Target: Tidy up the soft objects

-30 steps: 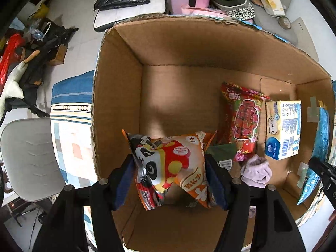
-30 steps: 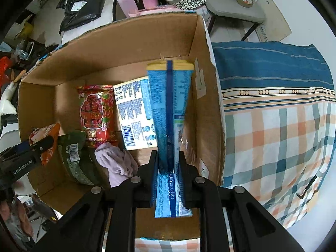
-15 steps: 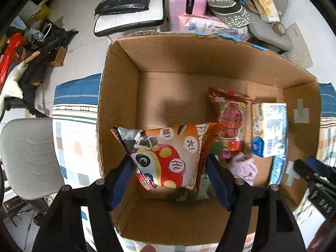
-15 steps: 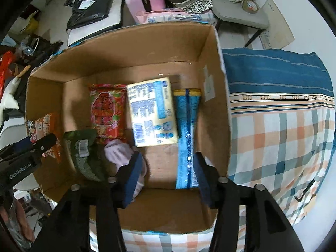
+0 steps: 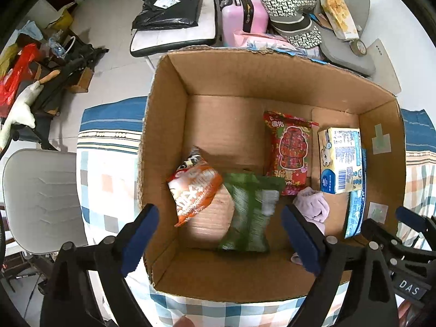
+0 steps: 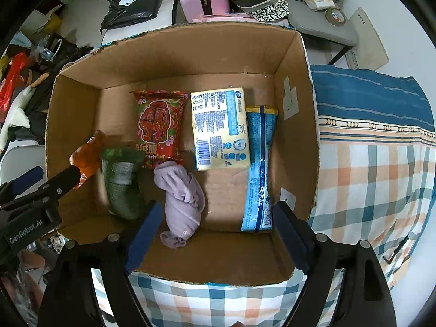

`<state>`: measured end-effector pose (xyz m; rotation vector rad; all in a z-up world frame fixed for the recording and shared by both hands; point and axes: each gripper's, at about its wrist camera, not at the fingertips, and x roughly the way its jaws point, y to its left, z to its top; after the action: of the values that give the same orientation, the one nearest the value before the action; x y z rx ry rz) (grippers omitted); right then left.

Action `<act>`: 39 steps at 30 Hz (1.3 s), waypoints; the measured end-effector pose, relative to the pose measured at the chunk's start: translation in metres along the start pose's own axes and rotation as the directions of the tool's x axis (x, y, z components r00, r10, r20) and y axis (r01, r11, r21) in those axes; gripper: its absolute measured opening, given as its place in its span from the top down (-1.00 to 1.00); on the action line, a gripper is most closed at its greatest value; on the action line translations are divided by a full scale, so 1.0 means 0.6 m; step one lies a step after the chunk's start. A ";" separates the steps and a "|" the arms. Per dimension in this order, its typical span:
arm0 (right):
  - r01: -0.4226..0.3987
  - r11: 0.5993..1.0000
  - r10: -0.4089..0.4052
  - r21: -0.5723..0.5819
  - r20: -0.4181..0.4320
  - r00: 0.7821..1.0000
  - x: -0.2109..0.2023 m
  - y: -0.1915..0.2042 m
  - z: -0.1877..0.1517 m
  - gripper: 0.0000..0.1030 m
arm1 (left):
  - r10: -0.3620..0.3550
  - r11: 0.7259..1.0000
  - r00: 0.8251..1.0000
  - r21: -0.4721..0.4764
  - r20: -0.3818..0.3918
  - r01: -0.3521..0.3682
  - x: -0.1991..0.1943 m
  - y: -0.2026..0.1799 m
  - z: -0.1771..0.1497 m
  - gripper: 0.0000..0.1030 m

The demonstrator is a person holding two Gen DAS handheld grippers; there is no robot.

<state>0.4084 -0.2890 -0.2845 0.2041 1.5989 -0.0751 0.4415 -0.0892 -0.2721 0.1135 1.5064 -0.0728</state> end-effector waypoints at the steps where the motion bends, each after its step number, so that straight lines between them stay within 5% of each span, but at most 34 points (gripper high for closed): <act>1: 0.003 1.000 -0.003 -0.001 0.003 1.000 -0.001 0.000 -0.002 -0.76 | -0.005 1.000 1.000 -0.004 0.003 0.005 -0.002 0.001 -0.001 -0.79; 8: 0.001 1.000 -0.001 0.003 0.004 1.000 -0.006 -0.005 -0.015 -0.96 | -0.006 1.000 0.999 -0.013 0.035 0.007 -0.024 0.000 -0.009 -0.79; 29: -0.002 1.000 0.003 -0.022 0.053 0.999 -0.058 -0.004 -0.094 -0.96 | -0.041 0.998 0.991 -0.039 0.129 0.046 -0.108 -0.010 -0.102 -0.79; 39: -0.028 0.999 0.034 -0.032 0.214 0.976 -0.166 -0.007 -0.190 -0.96 | -0.025 0.997 0.954 -0.061 0.298 0.045 -0.234 -0.003 -0.199 -0.79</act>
<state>0.2981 -0.2816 -0.1809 0.1923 1.3805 -0.0483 0.3139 -0.0795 -0.1395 0.0195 1.2080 -0.0642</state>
